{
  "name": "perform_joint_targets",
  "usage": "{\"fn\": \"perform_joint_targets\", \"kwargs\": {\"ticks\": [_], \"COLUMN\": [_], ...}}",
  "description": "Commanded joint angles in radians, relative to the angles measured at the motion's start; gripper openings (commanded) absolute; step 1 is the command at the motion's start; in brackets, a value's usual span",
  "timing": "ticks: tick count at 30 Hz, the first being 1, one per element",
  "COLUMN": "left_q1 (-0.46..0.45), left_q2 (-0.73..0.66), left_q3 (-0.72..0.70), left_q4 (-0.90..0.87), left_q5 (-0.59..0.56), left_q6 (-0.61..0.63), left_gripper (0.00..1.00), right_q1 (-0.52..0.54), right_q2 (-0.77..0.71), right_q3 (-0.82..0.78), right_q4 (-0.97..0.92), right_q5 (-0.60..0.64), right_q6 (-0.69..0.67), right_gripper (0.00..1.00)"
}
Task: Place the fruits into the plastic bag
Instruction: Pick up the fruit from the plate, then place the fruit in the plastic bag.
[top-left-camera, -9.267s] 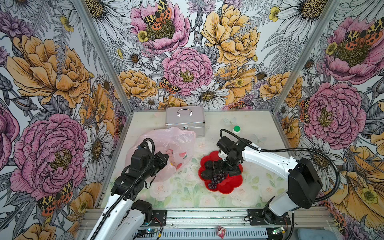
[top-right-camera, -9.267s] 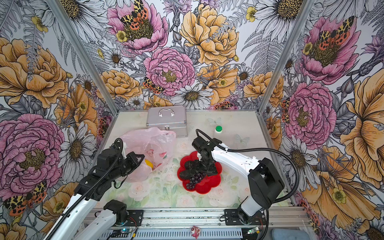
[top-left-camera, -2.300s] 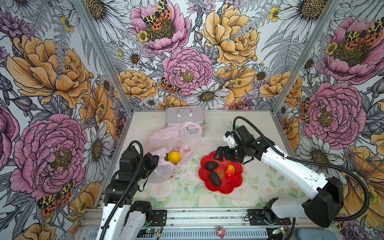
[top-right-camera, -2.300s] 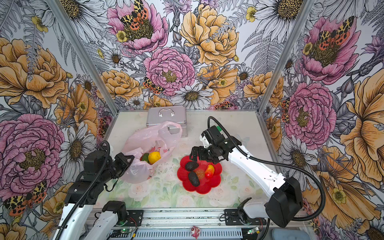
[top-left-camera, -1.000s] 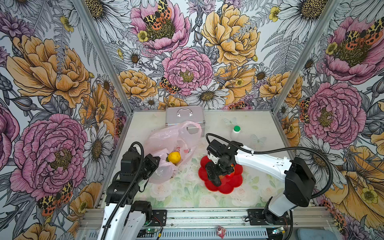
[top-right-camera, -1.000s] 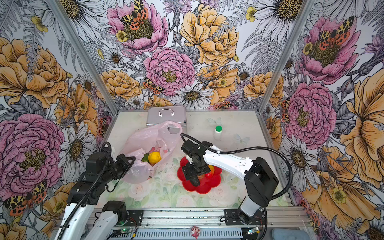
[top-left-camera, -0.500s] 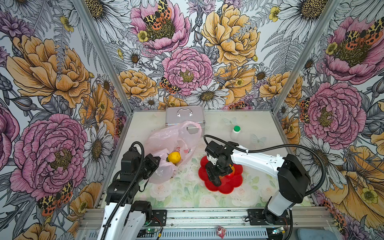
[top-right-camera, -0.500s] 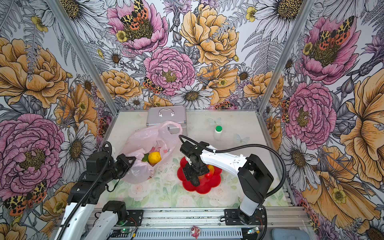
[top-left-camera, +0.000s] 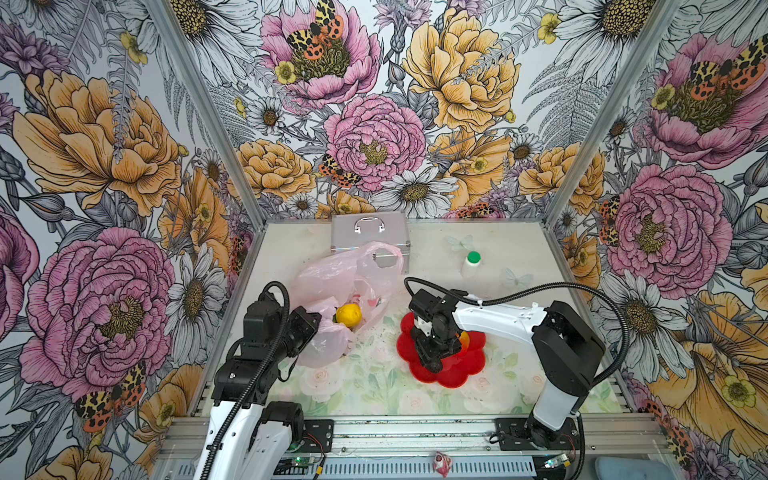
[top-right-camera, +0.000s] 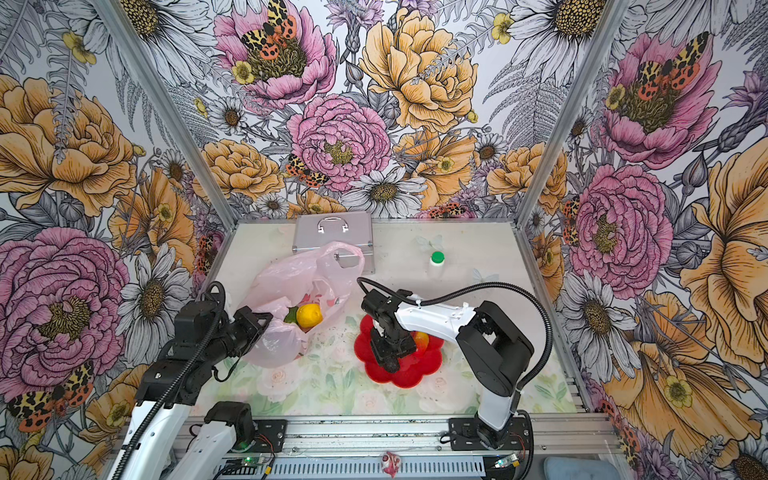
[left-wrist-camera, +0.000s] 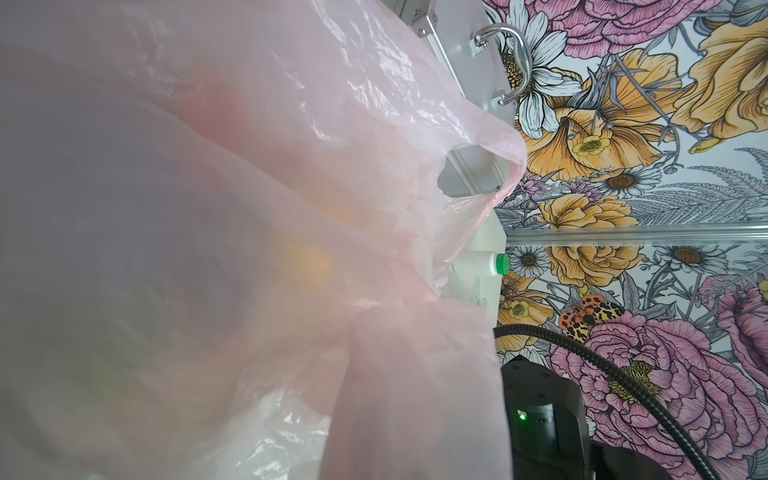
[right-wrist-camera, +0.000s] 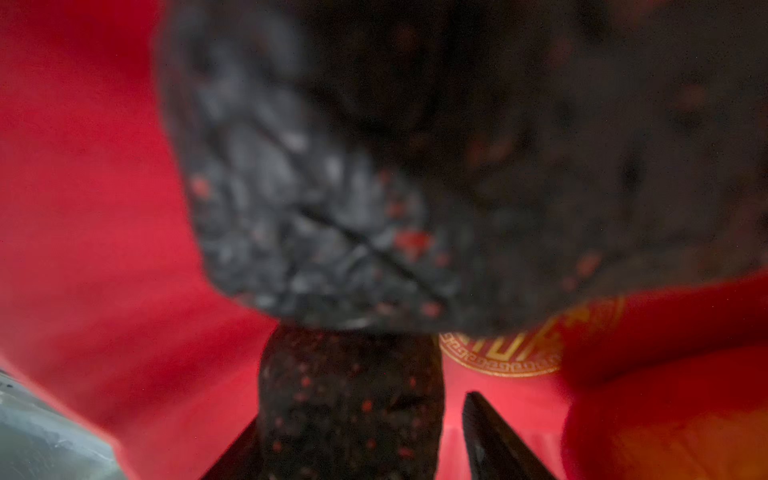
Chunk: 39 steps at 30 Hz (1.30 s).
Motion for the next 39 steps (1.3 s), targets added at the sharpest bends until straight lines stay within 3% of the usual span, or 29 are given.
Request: {"fn": "perform_joint_targets", "kwargs": {"ticks": [1, 8, 15, 19, 29, 39], "left_q1": [0.012, 0.013, 0.013, 0.013, 0.01, 0.006], "left_q2": [0.004, 0.004, 0.008, 0.009, -0.008, -0.036], "left_q3": [0.026, 0.027, 0.036, 0.04, 0.045, 0.026], "left_q4": [0.017, 0.017, 0.017, 0.017, 0.02, 0.049], "left_q5": [0.017, 0.018, 0.017, 0.017, 0.007, -0.006], "left_q6": [0.004, 0.001, -0.001, -0.002, -0.015, -0.049], "left_gripper": [0.0, 0.0, 0.0, 0.0, 0.0, 0.0], "right_q1": [-0.008, -0.017, -0.092, -0.152, -0.133, -0.033], "right_q2": [0.004, -0.085, -0.272, -0.322, -0.096, 0.187], "right_q3": [-0.004, -0.012, -0.012, 0.07, 0.427, 0.705], "right_q4": [0.038, 0.034, 0.003, 0.008, 0.176, 0.198], "right_q5": [-0.007, -0.033, -0.159, -0.234, -0.398, -0.462], "right_q6": [0.01, 0.022, 0.075, 0.125, 0.27, 0.302], "right_gripper": [0.58, 0.41, 0.39, 0.39, 0.39, 0.39]}}
